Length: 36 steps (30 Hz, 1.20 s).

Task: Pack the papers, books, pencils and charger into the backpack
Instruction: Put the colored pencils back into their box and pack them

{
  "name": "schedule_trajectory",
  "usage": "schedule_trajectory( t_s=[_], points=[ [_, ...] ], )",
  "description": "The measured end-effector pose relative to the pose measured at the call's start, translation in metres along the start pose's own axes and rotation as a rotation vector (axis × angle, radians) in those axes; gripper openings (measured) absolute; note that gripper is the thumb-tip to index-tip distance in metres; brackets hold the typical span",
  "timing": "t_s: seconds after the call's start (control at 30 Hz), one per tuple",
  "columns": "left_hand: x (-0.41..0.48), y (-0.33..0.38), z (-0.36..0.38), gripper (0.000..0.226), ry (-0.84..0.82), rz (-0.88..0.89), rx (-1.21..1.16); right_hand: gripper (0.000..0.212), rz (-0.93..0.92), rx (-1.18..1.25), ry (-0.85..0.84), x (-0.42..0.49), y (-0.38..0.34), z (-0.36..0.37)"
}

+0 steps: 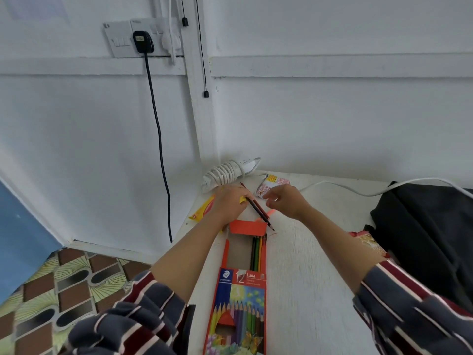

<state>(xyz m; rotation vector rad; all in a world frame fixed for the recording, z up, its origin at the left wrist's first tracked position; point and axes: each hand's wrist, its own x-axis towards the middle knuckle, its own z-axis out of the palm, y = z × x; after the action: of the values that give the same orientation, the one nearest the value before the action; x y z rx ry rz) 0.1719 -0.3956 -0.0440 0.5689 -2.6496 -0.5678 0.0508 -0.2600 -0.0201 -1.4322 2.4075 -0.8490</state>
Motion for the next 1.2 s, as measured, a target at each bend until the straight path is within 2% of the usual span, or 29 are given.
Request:
schedule_trajectory(
  t_s=[0.23,0.5,0.8,1.0,1.2],
  points=[
    [0.011,-0.001,0.003,0.032,-0.093,0.022,0.066,0.029,0.047,0.066,-0.022,0.020,-0.004,0.018],
    [0.016,-0.013,0.016,0.036,-0.102,0.021,-0.073,0.036,0.130,0.157,-0.047,0.027,0.007,0.026],
    [0.021,-0.012,0.020,0.036,-0.058,0.077,-0.072,0.038,0.213,0.282,-0.025,0.027,0.010,0.029],
    [0.022,-0.011,0.019,0.030,-0.013,0.130,-0.079,0.032,0.262,0.369,-0.001,0.025,0.009,0.024],
    [0.019,-0.006,0.005,0.027,0.020,0.152,-0.232,0.030,0.289,0.477,-0.090,0.018,-0.003,-0.006]
  ],
)
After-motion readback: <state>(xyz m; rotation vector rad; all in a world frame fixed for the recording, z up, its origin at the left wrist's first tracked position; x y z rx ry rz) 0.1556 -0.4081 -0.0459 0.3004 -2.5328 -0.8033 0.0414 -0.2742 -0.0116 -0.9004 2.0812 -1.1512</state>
